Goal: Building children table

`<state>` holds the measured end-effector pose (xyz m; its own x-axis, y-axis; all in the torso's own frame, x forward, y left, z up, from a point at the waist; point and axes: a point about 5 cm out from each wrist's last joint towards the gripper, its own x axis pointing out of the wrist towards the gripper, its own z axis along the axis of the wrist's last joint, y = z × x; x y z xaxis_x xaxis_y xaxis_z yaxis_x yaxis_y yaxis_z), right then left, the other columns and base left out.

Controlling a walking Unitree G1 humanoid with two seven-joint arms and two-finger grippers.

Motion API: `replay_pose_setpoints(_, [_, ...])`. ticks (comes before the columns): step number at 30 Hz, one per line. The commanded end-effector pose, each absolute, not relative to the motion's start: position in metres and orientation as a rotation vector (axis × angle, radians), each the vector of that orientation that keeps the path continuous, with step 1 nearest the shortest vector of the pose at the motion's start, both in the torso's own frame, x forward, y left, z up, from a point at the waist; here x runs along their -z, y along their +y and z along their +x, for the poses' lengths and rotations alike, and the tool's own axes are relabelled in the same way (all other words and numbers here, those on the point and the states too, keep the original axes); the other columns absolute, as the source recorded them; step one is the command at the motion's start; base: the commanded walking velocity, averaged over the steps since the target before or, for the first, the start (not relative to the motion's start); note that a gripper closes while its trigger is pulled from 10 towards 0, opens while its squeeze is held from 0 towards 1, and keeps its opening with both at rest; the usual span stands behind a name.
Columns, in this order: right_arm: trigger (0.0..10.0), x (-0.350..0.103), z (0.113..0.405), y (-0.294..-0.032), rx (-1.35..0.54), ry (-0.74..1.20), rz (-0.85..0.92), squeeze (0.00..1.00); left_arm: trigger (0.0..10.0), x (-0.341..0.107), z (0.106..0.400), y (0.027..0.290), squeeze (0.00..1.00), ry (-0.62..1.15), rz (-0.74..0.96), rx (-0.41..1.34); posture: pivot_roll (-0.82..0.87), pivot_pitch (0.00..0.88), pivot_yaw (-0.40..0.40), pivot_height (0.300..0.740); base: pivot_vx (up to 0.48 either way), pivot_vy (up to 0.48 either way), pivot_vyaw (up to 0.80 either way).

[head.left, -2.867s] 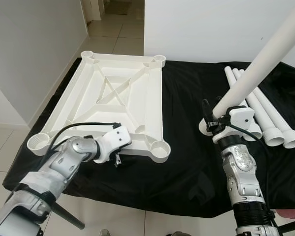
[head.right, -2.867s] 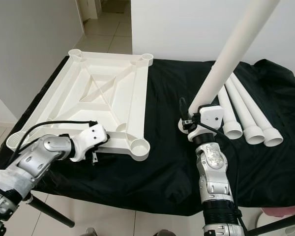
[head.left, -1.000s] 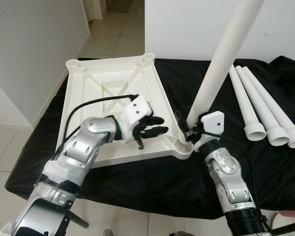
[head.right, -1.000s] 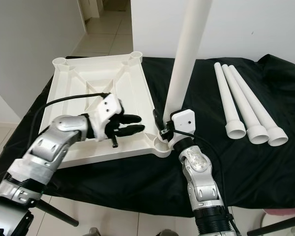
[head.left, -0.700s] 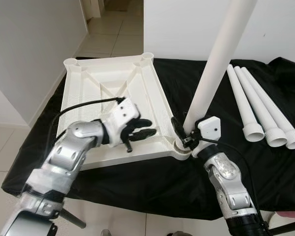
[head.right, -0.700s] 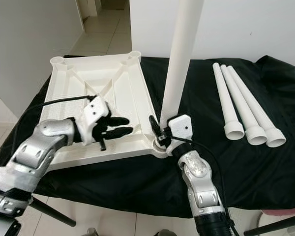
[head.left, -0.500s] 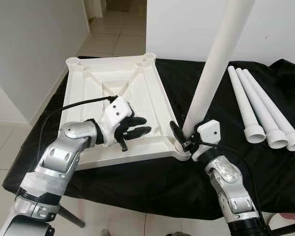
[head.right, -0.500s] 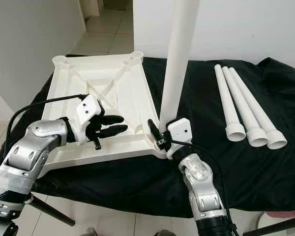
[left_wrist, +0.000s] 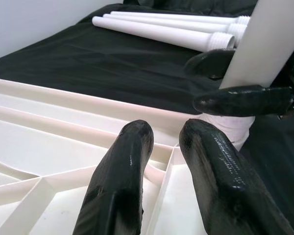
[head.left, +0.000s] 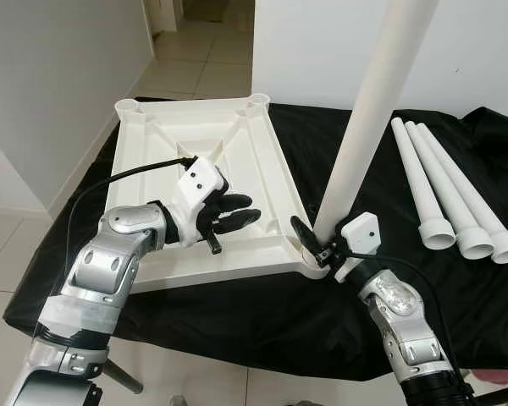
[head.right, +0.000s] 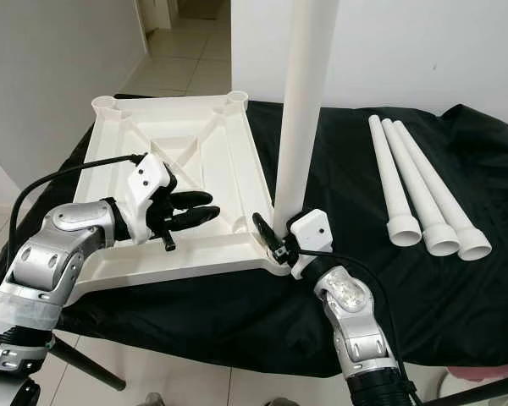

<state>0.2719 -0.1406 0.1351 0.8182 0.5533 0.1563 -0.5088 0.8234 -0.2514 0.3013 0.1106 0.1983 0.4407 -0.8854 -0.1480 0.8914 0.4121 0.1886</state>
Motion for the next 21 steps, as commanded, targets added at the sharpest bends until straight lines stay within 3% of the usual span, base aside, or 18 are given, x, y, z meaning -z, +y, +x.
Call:
replay_pose_setpoints(1, [10.0,-0.116,0.267,-0.149,-0.584,-0.136,-0.204,0.00,10.0,-0.202,0.313,0.117,0.00,0.003,0.247,0.872,-0.05,0.000,-0.009,0.740,0.000,0.000,0.00])
replay_pose_setpoints(21, [10.0,-0.101,0.273,-0.154,-0.552,0.004,-0.009,0.00,10.0,-0.202,0.315,0.116,0.00,0.010,0.226,0.831,-0.04,0.000,-0.021,0.740,0.000,0.000,0.00])
